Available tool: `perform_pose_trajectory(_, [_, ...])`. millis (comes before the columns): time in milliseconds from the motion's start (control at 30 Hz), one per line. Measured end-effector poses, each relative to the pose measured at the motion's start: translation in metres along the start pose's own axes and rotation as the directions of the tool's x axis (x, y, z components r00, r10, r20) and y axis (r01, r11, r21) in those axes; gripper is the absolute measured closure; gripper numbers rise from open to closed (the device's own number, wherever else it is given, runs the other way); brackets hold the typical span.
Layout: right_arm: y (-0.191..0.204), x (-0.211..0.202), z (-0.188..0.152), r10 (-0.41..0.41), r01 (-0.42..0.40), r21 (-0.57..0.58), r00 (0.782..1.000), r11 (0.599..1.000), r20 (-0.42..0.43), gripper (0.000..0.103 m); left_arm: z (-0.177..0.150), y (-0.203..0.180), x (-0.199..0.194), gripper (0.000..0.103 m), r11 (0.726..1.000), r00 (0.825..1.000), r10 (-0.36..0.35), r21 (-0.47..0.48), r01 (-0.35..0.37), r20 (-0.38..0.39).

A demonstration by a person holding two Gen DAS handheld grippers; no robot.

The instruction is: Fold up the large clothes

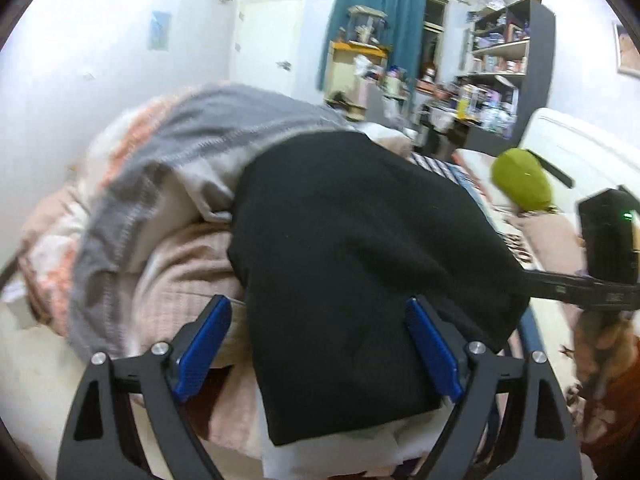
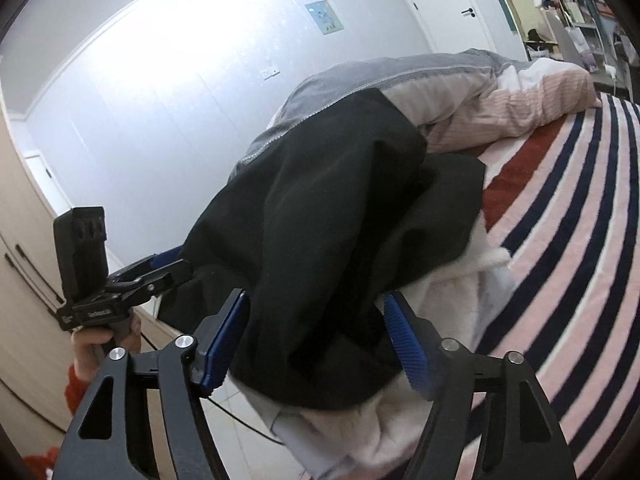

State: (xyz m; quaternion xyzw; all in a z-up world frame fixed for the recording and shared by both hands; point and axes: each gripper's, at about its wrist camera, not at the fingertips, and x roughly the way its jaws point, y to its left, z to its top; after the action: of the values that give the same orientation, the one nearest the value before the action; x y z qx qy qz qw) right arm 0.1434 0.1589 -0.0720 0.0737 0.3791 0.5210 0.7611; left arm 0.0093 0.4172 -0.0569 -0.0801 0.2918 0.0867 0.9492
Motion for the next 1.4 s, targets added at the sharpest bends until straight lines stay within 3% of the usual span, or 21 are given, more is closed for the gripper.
perform_pose_trajectory(100, [-0.002,-0.023,-0.006,0.010,-0.010,0.001,1.000,1.000,0.024,0.026,-0.004,-0.024,-0.024,0.012,0.999,0.997,0.031,0.041,-0.034,0.066])
perform_pose_trajectory(300, [-0.001,-0.089,-0.040,-0.063,0.067,-0.044,0.993,0.997,0.096,0.024,-0.010,-0.089,-0.063,0.009,0.992,0.987,0.036,0.113,-0.054,0.154])
perform_pose_trajectory(467, [-0.007,-0.152,-0.079,-0.191,0.206,-0.073,0.966,0.976,0.174,0.021,-0.019,-0.166,-0.088,0.008,0.989,0.972,-0.048,0.148,0.014,0.228])
perform_pose_trajectory(533, [-0.009,-0.181,-0.099,-0.238,0.258,-0.075,0.948,0.963,0.210,0.021,-0.026,-0.197,-0.094,0.002,0.986,0.961,-0.084,0.161,0.042,0.263])
perform_pose_trajectory(600, [-0.009,-0.212,-0.122,-0.288,0.314,-0.071,0.925,0.947,0.248,0.020,-0.035,-0.232,-0.101,0.002,0.981,0.946,-0.125,0.178,0.074,0.299])
perform_pose_trajectory(767, [-0.008,-0.277,-0.171,-0.441,0.488,-0.060,0.829,0.871,0.345,0.016,-0.063,-0.314,-0.111,0.001,0.974,0.908,-0.169,0.203,0.095,0.384])
perform_pose_trajectory(967, [0.000,-0.334,-0.218,-0.572,0.634,0.009,0.691,0.773,0.442,0.002,-0.088,-0.376,-0.113,0.001,0.964,0.904,-0.210,0.232,0.128,0.373])
perform_pose_trajectory(1067, [0.005,-0.351,-0.230,-0.597,0.669,0.024,0.646,0.743,0.476,0.000,-0.096,-0.392,-0.114,0.001,0.959,0.903,-0.227,0.246,0.142,0.365])
perform_pose_trajectory(1200, [0.009,-0.364,-0.241,-0.613,0.688,0.044,0.613,0.724,0.499,0.000,-0.099,-0.394,-0.112,0.001,0.956,0.901,-0.241,0.250,0.155,0.360])
perform_pose_trajectory(1400, [0.012,-0.372,-0.247,-0.615,0.686,0.069,0.598,0.724,0.514,0.000,-0.099,-0.382,-0.107,0.001,0.958,0.906,-0.231,0.246,0.147,0.355])
